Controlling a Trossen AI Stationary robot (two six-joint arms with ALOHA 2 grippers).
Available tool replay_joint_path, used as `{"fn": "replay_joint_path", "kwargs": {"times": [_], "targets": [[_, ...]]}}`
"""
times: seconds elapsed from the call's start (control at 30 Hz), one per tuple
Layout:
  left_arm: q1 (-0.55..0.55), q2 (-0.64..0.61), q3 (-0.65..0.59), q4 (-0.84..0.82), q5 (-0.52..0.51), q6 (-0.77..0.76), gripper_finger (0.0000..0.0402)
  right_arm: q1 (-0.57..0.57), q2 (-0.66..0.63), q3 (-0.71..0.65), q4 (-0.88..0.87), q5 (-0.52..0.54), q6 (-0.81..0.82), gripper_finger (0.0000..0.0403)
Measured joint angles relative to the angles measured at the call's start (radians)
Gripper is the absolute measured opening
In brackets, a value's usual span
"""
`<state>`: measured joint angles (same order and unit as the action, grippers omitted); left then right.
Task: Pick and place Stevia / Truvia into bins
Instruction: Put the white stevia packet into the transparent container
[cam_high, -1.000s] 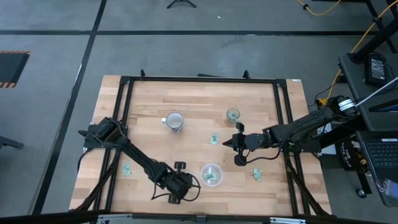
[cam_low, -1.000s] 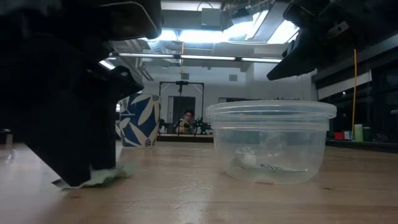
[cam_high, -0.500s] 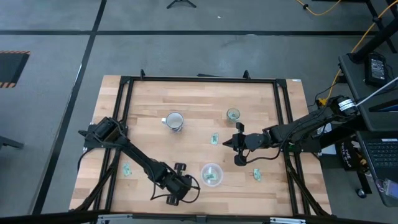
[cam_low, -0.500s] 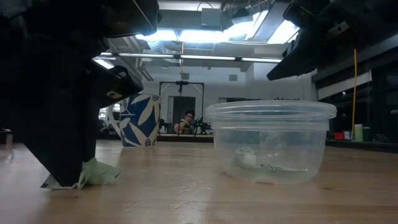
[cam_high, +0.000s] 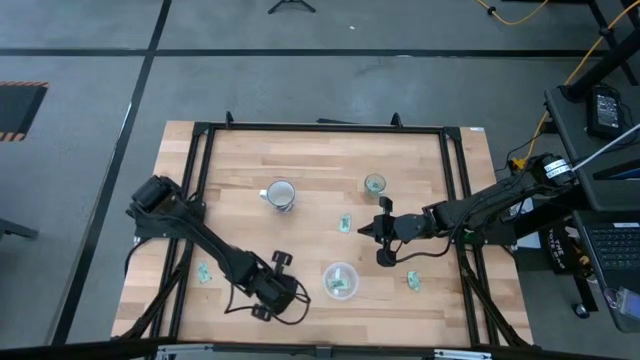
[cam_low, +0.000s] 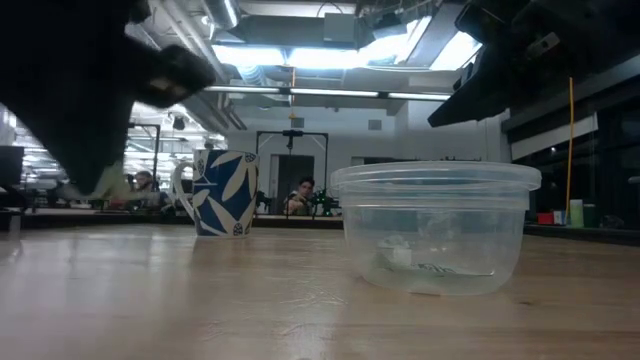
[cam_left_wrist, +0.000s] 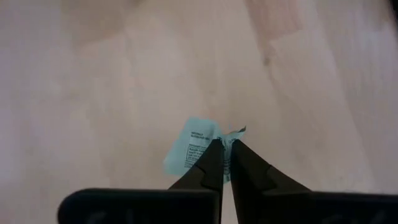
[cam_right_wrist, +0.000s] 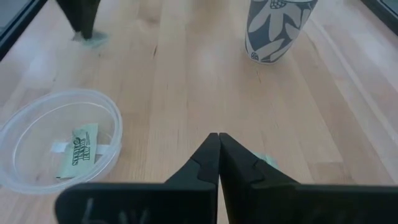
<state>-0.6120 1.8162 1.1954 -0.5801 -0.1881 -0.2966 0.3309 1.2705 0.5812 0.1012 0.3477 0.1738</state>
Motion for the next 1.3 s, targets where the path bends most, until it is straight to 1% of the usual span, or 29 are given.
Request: {"fn": "replay_joint_path", "kwargs": {"times": [0.1, 0.37, 0.67, 0.77, 0.87, 0.93, 1.1, 1.3], "targets": [[0.0, -0.042, 0.0, -0.011, -0.029, 0.053, 0.0006, 0.0, 0.0, 0.0, 0.0, 0.0, -0.001, 0.001], [0.023, -0.117, 0.002, -0.006, -0.032, 0.175, 0.0005, 0.0, 0.0, 0.0, 0.004, 0.0, -0.025, 0.001], [0.1, -0.151, 0.003, 0.017, -0.026, 0.33, 0.0004, 0.0, 0.0, 0.0, 0.007, 0.0, -0.029, 0.0009], [0.139, -0.151, 0.003, 0.078, 0.016, 0.406, 0.0004, 0.0, 0.0, 0.0, 0.008, 0.0, -0.027, 0.0009], [0.179, -0.147, 0.003, 0.162, 0.122, 0.492, 0.0004, 0.0, 0.0, 0.0, 0.007, 0.0, -0.026, 0.0009], [0.197, -0.147, 0.003, 0.216, 0.166, 0.533, 0.0004, 0.0, 0.0, 0.0, 0.007, 0.0, -0.026, 0.0009], [0.211, -0.147, 0.005, 0.336, 0.212, 0.613, 0.0004, 0.0, 0.0, 0.0, 0.007, 0.0, -0.021, 0.0009], [0.214, -0.095, 0.005, 0.482, 0.216, 0.663, 0.0004, 0.0, 0.0, 0.0, 0.002, -0.001, -0.023, 0.0009]]}}
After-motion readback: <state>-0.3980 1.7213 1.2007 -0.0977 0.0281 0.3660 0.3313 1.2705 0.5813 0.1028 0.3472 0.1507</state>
